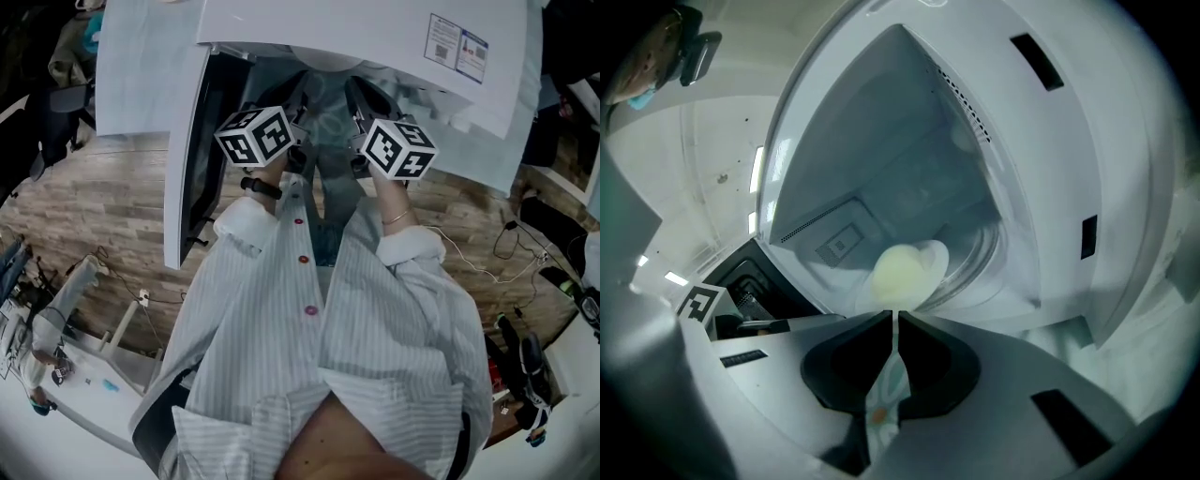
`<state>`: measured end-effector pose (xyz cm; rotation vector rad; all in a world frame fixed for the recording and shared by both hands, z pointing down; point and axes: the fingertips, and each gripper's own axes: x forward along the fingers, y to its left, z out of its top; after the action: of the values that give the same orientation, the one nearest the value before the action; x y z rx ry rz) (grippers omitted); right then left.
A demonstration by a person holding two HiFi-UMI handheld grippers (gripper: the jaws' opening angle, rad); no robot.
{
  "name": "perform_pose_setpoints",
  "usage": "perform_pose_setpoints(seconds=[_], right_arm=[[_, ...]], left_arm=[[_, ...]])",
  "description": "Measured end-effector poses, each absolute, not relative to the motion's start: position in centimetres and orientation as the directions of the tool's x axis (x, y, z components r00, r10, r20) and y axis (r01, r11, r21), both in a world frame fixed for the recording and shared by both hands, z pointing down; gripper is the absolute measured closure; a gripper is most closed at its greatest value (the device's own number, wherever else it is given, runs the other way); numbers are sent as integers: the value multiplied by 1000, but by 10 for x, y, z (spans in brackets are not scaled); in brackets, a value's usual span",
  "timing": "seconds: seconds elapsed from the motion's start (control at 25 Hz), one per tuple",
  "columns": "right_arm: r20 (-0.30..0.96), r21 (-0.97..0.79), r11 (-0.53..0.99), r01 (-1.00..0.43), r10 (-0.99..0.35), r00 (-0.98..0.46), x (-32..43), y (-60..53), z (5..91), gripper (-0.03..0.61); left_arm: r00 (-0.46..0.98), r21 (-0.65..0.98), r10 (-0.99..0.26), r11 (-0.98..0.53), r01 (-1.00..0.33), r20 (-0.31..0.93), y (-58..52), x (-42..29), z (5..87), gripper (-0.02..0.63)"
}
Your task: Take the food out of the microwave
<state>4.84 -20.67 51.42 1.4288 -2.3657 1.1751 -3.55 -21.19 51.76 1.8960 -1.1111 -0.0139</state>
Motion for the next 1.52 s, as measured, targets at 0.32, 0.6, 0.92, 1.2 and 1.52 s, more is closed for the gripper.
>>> perform_pose_setpoints(seconds=[0.32, 0.6, 0.92, 1.2, 1.52], right_arm=[[473, -619, 190, -762, -684, -555, 46, -213, 523, 532], [464, -688, 139, -713, -671, -579, 39, -216, 530, 433], [470, -760, 31, -649, -663, -582, 33, -216, 541, 416], [451, -801, -25, -598, -683, -575, 31, -226, 541, 416], [457, -821, -78, -566, -684, -569, 28, -228, 545, 440]], left_arm=[[605, 739, -697, -159, -654, 385, -219, -31, 522, 584], [607, 762, -691, -126, -636, 393, -225, -31, 526, 480], [608, 828, -702, -47, -558, 370, -235, -32, 527, 446], [588, 839, -709, 11, -544, 390, -243, -35, 530, 446], [562, 826, -706, 58, -560, 431, -244, -38, 536, 462]])
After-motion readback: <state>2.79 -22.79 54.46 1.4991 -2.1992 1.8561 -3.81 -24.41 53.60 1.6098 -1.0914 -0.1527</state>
